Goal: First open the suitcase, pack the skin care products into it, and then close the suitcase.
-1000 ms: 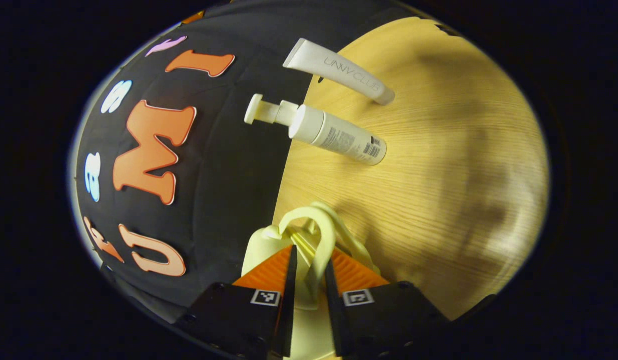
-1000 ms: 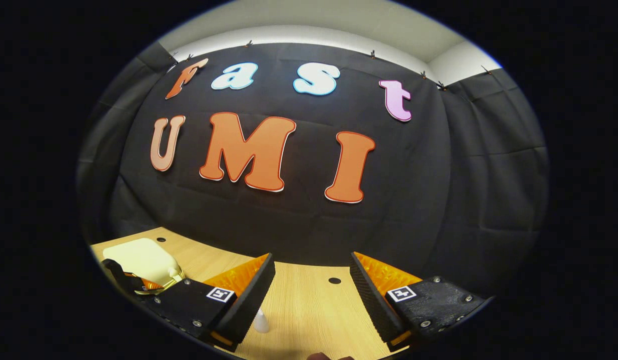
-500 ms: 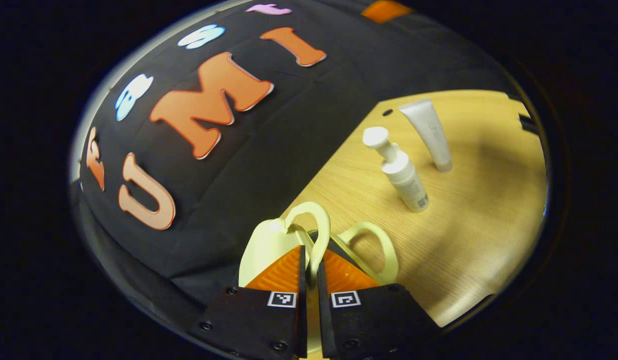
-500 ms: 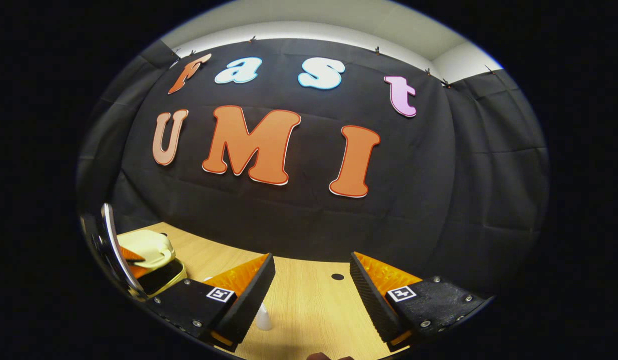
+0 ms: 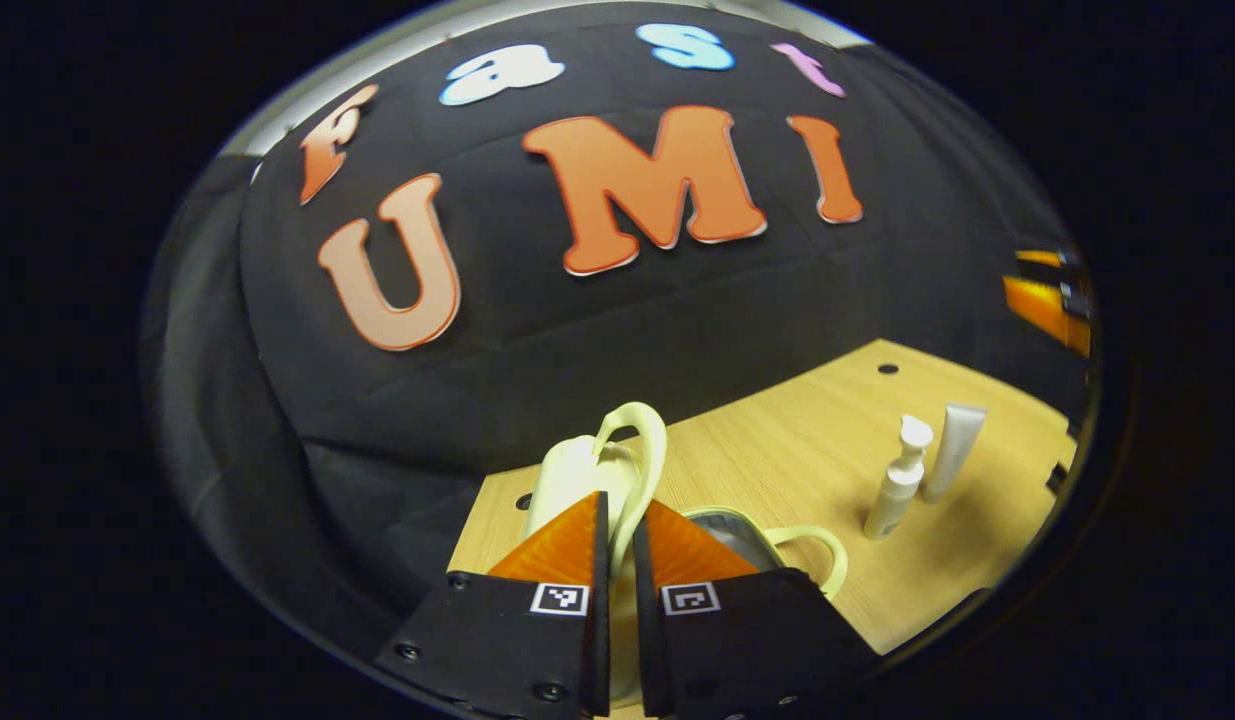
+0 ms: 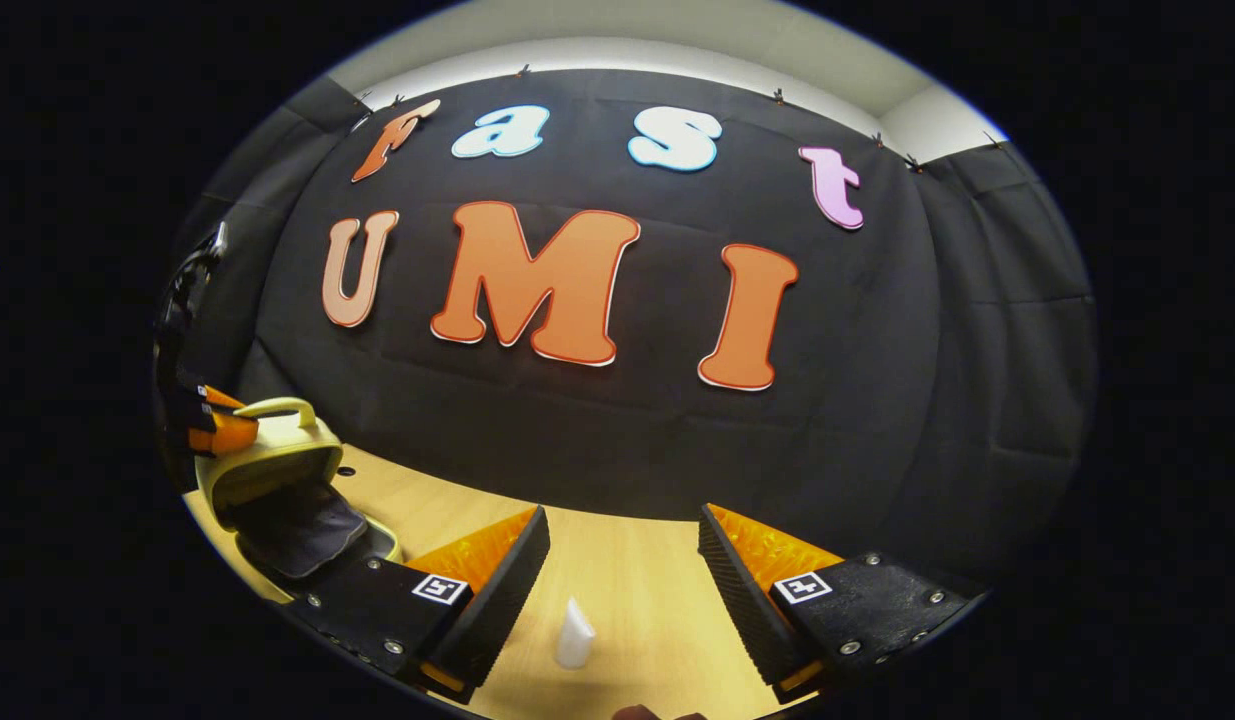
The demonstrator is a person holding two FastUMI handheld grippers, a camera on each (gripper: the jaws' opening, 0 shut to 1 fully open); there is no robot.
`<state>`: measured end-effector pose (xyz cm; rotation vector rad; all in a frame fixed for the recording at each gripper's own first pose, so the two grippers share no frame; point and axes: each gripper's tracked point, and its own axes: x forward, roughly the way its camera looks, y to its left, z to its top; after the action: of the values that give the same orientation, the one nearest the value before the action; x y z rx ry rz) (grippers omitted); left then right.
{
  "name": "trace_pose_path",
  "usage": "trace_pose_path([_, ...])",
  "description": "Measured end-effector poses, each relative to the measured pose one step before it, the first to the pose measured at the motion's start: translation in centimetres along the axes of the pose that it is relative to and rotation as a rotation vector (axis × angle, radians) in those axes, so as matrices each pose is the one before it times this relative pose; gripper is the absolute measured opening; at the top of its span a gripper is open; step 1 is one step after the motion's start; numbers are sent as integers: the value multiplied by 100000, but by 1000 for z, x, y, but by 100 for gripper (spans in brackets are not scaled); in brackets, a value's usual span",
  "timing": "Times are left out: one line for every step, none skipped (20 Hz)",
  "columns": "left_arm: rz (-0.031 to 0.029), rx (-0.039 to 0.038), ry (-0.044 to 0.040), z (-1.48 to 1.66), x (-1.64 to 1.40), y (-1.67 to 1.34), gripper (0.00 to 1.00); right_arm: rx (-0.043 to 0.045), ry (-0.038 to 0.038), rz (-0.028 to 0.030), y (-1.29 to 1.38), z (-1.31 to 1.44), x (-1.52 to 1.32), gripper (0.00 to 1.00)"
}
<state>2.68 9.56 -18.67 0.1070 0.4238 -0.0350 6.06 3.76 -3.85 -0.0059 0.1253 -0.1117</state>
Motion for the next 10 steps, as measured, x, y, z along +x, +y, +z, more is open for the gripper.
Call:
trace_pose_path([1067,-3632,-777,118,-187,584,13,334,508,427,787,-133,133,96])
trace_pose_path([1509,-2439,-1416,395,-50,762,14,18,643,227,742,-165,136,96])
trace_pose_path([1833,-1470,-456,-164,520,590,14,-152,845,310,703,-301,56,95])
trace_pose_path([1607,-1810,-321,-193,472,934,15,-283,837,-69,642,-213,144,96])
trace_pose_path([1038,-2118,340,-785,382,1153,15,-28,872,-309,525,-236,126,96])
trace_pose_path([1746,-1792,575,-334,426,1917,15,398,1091,-327,446,-246,80,96])
trace_pose_path([2231,-424,287,-64,166,2317,15,729,1275,-325,570,-233,74,96])
trace_pose_path([2419,699,247,-266,426,1991,15,1177,999,-492,495,-172,51,96])
trace_pose_path([3310,1648,584,-769,825,3054,16,1266,754,-685,269,-43,109,96])
trace_pose_path([4495,1790,1250,-773,809,2650,16,1041,822,-827,240,-26,49,96])
